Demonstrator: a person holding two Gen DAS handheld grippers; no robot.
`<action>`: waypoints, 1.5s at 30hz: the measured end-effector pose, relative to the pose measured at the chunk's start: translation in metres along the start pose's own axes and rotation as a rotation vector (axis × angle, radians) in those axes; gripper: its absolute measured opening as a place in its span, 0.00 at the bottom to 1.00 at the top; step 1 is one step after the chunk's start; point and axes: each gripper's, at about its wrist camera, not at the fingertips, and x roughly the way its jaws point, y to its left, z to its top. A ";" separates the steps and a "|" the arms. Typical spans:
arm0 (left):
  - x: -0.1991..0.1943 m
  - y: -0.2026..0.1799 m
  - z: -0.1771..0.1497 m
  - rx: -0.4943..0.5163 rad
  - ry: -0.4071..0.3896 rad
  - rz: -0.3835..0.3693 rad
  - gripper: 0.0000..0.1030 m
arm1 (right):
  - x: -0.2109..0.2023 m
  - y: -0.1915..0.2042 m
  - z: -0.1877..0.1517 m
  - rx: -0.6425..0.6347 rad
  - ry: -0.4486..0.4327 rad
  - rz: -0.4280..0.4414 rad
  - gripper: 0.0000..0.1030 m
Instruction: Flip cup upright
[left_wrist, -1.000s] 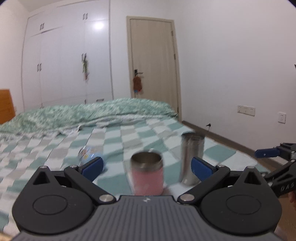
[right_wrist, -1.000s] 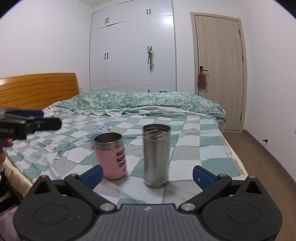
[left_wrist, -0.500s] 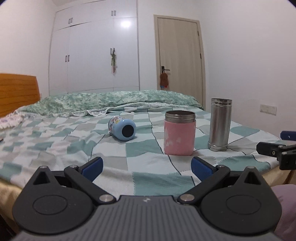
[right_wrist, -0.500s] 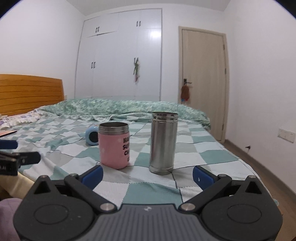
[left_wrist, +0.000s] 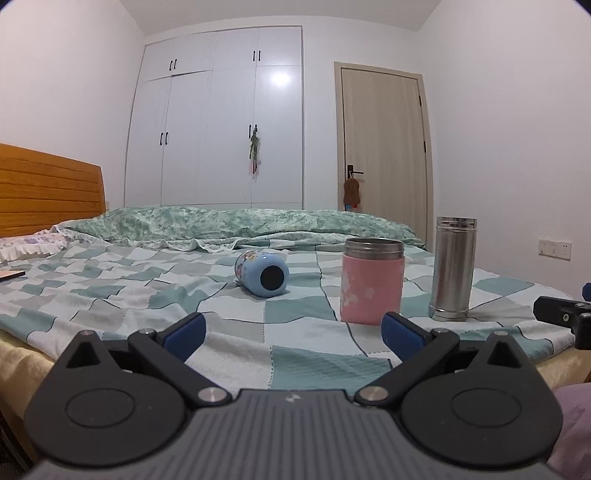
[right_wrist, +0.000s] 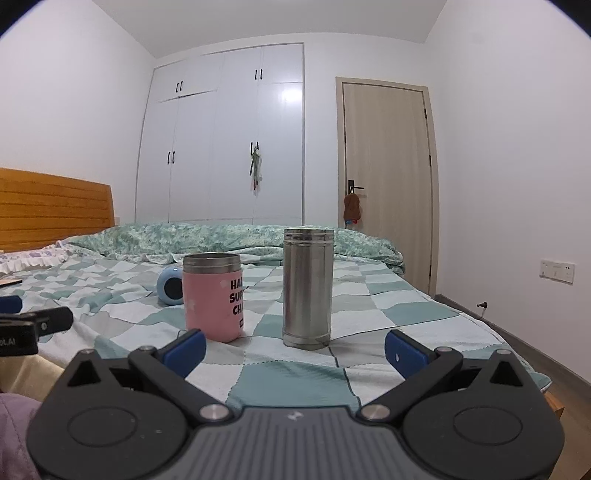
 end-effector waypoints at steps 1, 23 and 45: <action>-0.001 0.000 0.000 0.000 -0.003 0.001 1.00 | 0.000 -0.001 0.000 0.002 -0.001 -0.002 1.00; -0.006 -0.003 -0.002 0.015 -0.031 -0.009 1.00 | -0.002 -0.002 -0.002 0.013 -0.014 -0.010 1.00; -0.010 -0.001 -0.001 0.008 -0.045 -0.030 1.00 | -0.002 -0.003 -0.003 0.007 -0.020 -0.009 1.00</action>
